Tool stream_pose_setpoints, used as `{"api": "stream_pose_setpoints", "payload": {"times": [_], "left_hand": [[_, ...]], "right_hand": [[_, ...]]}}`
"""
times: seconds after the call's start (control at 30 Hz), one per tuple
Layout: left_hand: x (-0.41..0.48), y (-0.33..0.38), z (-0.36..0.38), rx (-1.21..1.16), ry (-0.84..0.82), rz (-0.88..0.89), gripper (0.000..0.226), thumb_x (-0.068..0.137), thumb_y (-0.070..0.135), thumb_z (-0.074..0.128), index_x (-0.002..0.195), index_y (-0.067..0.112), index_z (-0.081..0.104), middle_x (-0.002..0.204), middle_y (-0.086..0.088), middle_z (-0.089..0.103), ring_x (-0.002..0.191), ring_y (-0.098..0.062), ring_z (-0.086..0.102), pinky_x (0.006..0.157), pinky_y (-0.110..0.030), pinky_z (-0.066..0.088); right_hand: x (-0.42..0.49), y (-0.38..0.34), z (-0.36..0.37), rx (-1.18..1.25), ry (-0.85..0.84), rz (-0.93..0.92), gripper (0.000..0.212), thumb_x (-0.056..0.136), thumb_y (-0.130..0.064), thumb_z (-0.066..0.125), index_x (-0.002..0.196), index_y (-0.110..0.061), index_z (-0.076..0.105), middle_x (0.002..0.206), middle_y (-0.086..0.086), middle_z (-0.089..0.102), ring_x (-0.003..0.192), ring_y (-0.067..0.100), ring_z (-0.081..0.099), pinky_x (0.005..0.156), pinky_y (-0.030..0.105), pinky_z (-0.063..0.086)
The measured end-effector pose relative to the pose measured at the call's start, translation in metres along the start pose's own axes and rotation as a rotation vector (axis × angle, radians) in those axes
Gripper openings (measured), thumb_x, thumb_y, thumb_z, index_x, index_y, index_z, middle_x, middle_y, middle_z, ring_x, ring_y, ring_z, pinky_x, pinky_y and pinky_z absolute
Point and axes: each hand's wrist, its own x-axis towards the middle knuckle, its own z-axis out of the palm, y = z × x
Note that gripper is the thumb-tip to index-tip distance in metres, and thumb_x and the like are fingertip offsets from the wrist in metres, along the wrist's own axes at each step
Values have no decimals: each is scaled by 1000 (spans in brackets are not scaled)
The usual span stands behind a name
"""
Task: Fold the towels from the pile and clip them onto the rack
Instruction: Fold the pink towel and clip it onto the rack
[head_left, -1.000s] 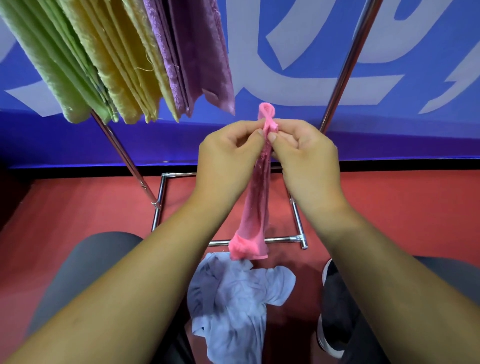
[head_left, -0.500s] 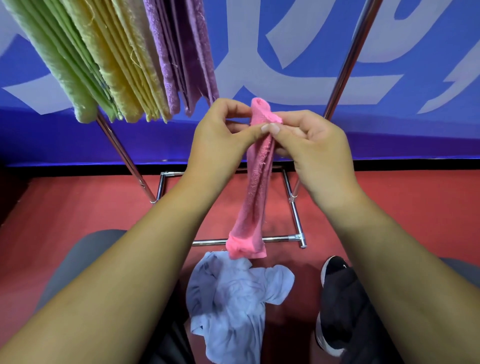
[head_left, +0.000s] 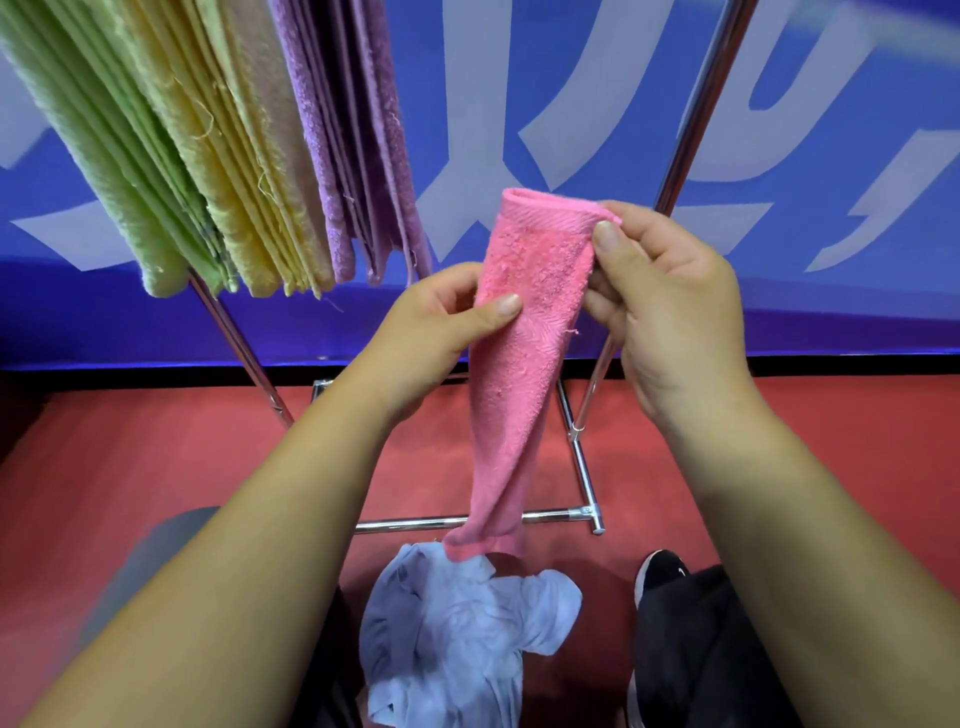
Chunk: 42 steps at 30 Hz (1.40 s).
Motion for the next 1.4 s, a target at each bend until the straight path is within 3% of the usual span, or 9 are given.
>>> {"api": "stream_pose_setpoints", "payload": {"times": [0.2,0.37,0.57,0.73,0.87,1.1,1.23,1.33,1.4], "left_hand": [[-2,12,7,6,14,38,15,105,13,64,118,7,69,105,0,73,94,-11,66,84,-28,55],[-3,18,18,-25,47,59,20,103,10,68,117,-4,65,98,-5,75,88,-16,69,81,-35,57],[-2,20,24,-48,193,0,20,102,18,71,110,0,67,91,-7,76,82,-17,69,78,-39,57],[3,10,16,-143,334,-141,16,101,21,71,107,7,75,106,-21,79,90,-27,74,91,-55,61],[6,7,6,-396,445,-315,19,103,13,66,116,0,73,97,-21,78,83,-28,75,77,-44,64],[11,-8,-17,-613,493,-546,39,108,19,58,139,-5,63,110,-20,69,87,-30,72,70,-42,66],[6,-5,-16,-700,320,-588,45,115,30,42,129,-5,67,114,-21,75,97,-30,75,94,-44,61],[4,-3,-11,-728,204,-540,45,115,32,42,110,-2,71,95,-17,80,83,-22,79,83,-35,64],[5,-7,-6,-650,159,-516,41,112,32,52,124,-2,70,105,-15,80,88,-21,78,85,-34,65]], "right_hand": [[10,-4,-5,40,19,-29,26,108,-10,60,128,3,70,110,19,79,100,26,76,96,47,64],[17,6,-9,57,70,-11,23,107,-11,63,124,2,71,104,12,80,98,24,76,95,46,63],[13,33,-7,49,49,393,27,109,-26,62,114,-3,76,106,15,81,91,23,77,92,46,63],[-2,43,-2,-124,-137,695,42,108,-56,53,91,-19,65,57,-2,64,53,16,64,84,40,58],[-5,46,0,-116,-237,625,50,103,-65,56,96,-18,73,91,12,70,87,30,64,90,45,54],[-13,53,9,-99,-344,423,9,102,-18,70,105,-11,74,91,5,75,84,17,70,85,40,59],[-12,55,11,-120,-208,407,17,101,-13,71,113,-1,74,96,13,78,84,20,72,84,43,62],[-10,54,8,-94,-67,441,17,101,-12,72,115,-3,76,110,21,80,87,27,75,83,43,65],[-7,55,3,-78,13,457,16,101,-12,72,115,-6,77,109,18,81,88,28,77,80,39,66]]}}
